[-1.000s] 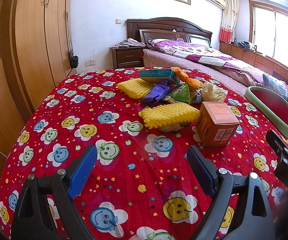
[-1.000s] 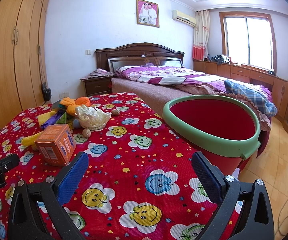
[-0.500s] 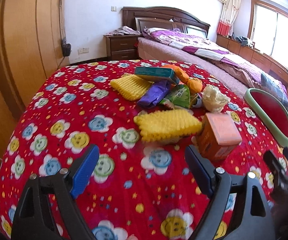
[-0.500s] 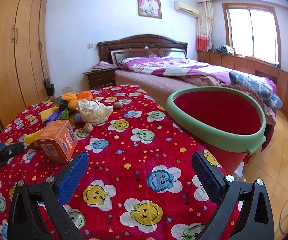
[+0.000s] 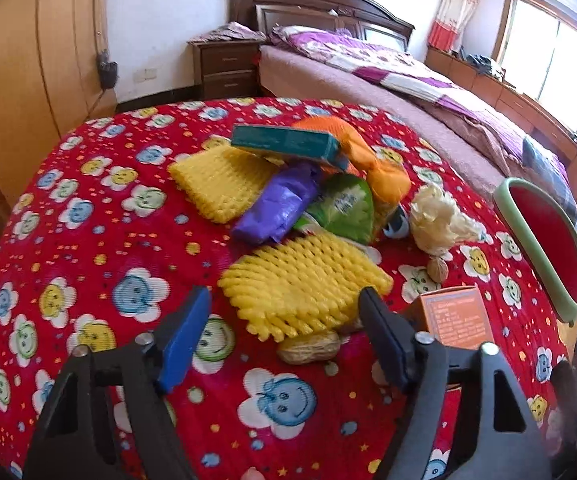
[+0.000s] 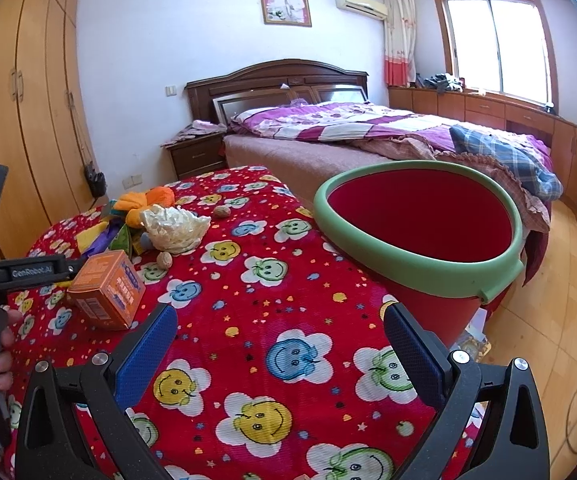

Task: Collect trash
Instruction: 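Reach the left tool to the yellow foam mesh net and grasp it, then reach the right tool to the orange medicine box and grasp it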

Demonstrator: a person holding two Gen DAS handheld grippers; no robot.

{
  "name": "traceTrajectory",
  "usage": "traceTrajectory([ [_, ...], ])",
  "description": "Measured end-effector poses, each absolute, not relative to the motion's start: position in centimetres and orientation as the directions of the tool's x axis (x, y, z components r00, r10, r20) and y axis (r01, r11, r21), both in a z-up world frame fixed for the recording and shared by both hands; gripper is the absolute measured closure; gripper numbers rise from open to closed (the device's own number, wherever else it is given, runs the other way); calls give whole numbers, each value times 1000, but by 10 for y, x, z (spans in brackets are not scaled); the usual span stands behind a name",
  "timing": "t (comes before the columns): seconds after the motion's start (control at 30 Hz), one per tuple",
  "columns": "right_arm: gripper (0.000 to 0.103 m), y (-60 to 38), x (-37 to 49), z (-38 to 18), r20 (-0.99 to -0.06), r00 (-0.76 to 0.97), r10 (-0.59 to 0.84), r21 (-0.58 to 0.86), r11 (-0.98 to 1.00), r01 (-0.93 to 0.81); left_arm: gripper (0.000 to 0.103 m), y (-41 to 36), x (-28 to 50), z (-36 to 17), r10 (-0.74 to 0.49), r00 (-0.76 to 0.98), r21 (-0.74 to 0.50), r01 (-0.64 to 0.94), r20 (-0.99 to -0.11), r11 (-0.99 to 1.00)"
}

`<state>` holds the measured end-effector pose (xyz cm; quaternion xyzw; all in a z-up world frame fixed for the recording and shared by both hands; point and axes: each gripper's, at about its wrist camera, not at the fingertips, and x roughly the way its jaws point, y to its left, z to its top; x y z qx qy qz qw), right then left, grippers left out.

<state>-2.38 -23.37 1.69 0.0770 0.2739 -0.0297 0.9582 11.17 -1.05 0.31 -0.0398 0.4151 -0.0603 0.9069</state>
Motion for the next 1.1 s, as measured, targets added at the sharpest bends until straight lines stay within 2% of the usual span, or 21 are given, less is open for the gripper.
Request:
traceTrajectory([
  [0.17,1,-232,-20,21,-549,836,10,153,984,88,38,-14,115,2,-171,645,-136,103,-745,985],
  [0.23,1,-229,-20,23,-547,837,12,147,986,82,46,-14,117,3,-192,639,-154,116,-745,981],
  [0.3,1,-228,-19,24,-549,836,20,150,986,75,64,-13,118,5,-209,637,-166,127,-742,978],
  [0.4,1,-226,-18,26,-553,832,34,155,986,63,74,-9,116,8,-233,641,-190,137,-731,972],
  [0.57,1,-218,-14,34,-564,824,51,153,987,43,78,2,105,22,-277,656,-228,161,-702,960],
  [0.87,1,-175,1,44,-601,792,109,160,987,-15,78,24,92,41,-247,715,-142,205,-654,968],
  [1.1,1,-131,20,33,-637,764,103,88,994,-60,78,46,104,24,-280,680,-218,178,-677,960],
])
